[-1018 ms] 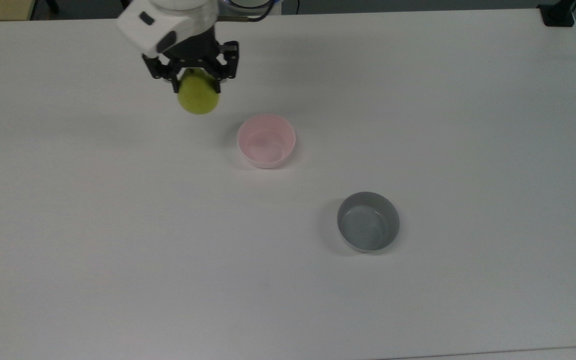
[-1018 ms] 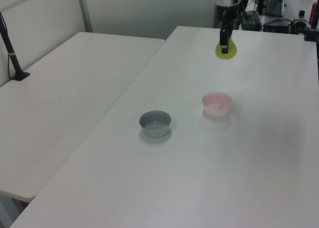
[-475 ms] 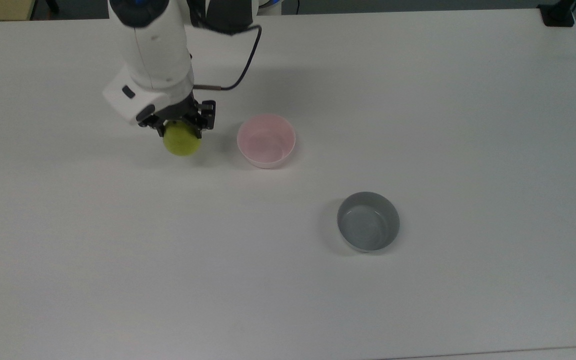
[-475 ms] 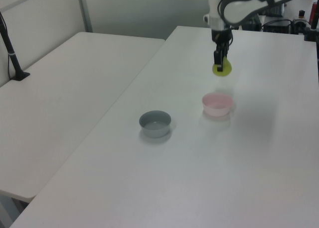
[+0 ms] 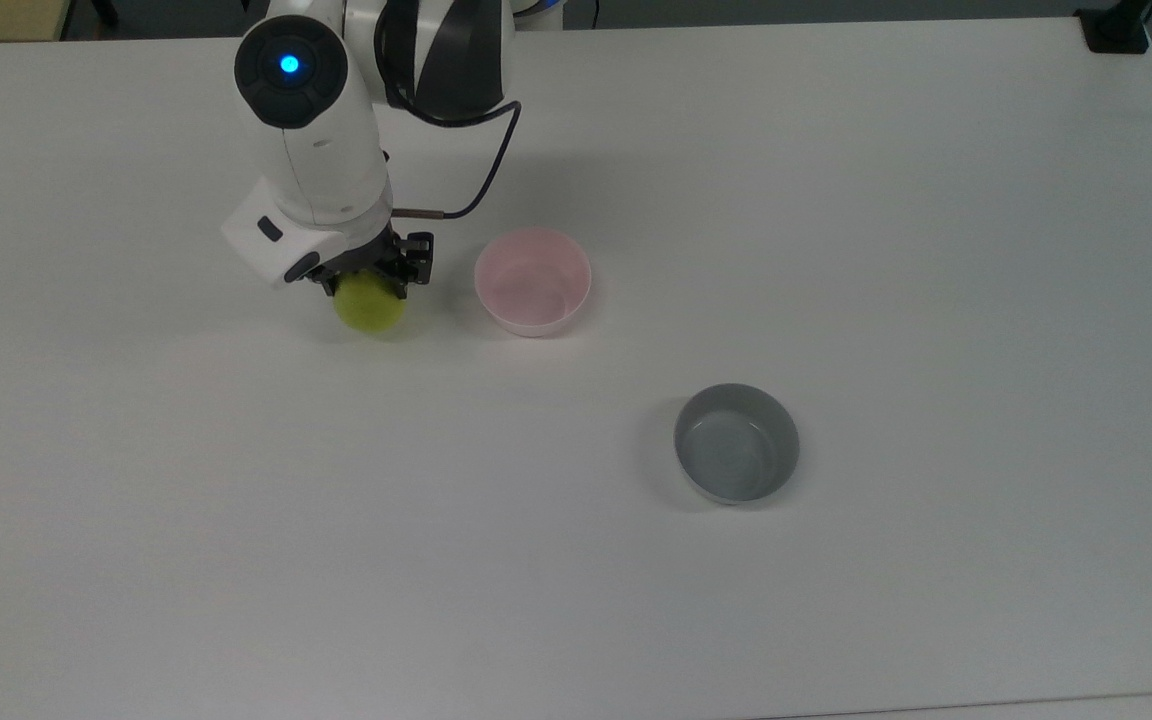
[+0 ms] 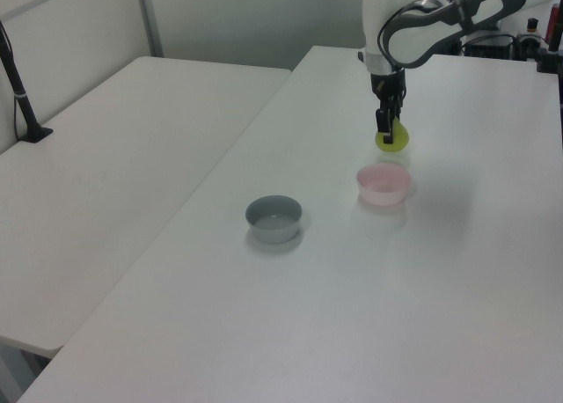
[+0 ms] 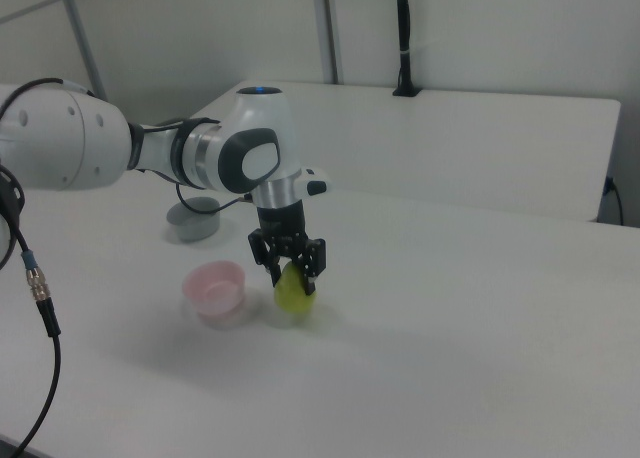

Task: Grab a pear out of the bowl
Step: 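Carry the pear beside the pink bowl and lower it to the table, then open the gripper to release the pear and raise the gripper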

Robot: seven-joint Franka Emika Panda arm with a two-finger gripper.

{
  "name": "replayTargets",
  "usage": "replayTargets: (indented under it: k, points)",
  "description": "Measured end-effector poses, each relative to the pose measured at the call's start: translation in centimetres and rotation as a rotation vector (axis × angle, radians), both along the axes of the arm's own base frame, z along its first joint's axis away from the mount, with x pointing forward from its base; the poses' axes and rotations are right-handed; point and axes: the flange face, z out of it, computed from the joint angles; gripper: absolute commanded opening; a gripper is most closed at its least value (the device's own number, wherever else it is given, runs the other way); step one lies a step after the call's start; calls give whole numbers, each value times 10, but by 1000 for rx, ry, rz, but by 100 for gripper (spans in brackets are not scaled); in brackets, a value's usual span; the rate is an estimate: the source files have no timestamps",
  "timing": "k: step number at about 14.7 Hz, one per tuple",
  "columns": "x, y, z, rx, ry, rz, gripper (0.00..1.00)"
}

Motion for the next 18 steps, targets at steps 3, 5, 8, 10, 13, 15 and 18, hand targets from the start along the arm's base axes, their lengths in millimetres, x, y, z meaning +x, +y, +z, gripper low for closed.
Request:
replayTargets:
  k: [3, 5, 8, 10, 13, 15, 18]
  points:
    - [3, -7, -14, -2, -8, -7, 72]
    - [4, -10, -17, -2, -7, -11, 92]
    - [4, -10, -15, -2, -11, -11, 100]
    - [5, -10, -13, -3, -15, -12, 100]
    - [6, -9, -2, -4, -30, -14, 100]
    - [5, 0, 23, -5, -56, -28, 100]
    - [0, 36, 64, -6, -89, -58, 100]
